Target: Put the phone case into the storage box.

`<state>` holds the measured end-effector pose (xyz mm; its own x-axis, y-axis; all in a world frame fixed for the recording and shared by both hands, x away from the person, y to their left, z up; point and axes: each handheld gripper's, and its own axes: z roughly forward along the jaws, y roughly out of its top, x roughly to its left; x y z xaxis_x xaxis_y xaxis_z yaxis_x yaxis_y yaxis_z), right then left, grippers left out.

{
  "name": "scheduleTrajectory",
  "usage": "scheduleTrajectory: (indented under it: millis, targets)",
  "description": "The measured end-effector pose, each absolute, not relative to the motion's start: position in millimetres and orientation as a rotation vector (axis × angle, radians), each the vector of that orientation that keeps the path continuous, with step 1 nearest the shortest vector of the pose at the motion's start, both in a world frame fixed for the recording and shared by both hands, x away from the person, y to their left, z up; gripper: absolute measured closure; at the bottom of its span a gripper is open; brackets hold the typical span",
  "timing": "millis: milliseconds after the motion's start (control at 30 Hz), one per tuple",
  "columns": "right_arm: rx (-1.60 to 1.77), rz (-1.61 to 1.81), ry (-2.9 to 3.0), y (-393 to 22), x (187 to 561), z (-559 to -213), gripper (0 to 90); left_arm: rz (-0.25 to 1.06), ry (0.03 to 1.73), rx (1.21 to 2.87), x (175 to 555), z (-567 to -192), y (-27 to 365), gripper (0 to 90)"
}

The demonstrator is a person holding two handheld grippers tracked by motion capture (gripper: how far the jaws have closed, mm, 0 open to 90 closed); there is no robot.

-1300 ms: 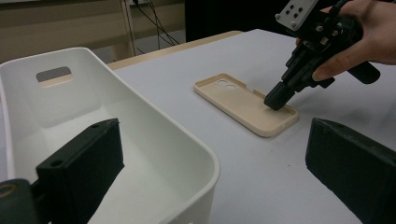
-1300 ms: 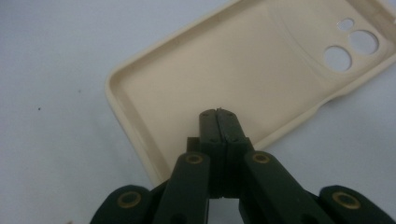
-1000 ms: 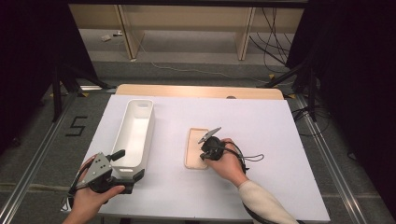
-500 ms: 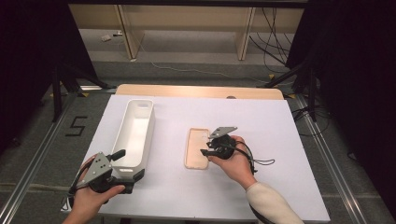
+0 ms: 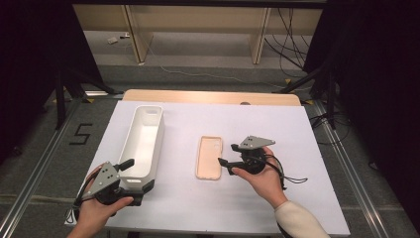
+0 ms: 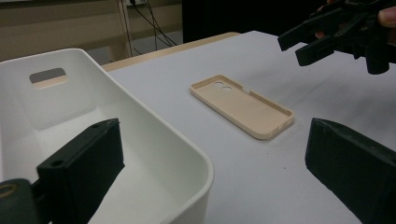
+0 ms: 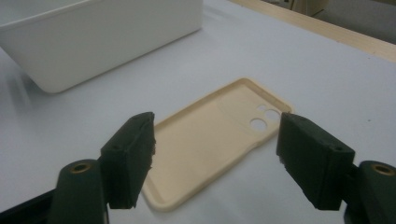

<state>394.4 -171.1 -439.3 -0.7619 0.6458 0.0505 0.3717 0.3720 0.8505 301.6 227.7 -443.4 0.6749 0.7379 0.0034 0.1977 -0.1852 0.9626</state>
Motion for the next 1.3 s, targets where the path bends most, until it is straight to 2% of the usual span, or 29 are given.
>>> scheduleTrajectory:
  millis: [133, 500, 633, 800, 1300]
  targets:
    - [0.897, 1.36, 2.329, -179, 389, -438, 24.7, 0.576, 0.763, 1.725, 301, -444, 228, 3.7]
    - [0.866, 1.37, 2.293, -184, 378, -430, 25.9, 0.579, 0.757, 1.723, 298, -444, 231, 3.6]
    - [0.817, 1.371, 2.312, -178, 377, -429, 27.1, 0.573, 0.764, 1.722, 298, -444, 230, 3.7]
    - [0.684, 1.228, 2.416, -163, 377, -429, 35.6, 0.574, 0.755, 1.727, 299, -444, 230, 3.7]
    - [0.523, 1.002, 2.609, -116, 388, -450, 40.0, 0.571, 0.756, 1.729, 299, -445, 229, 3.7]
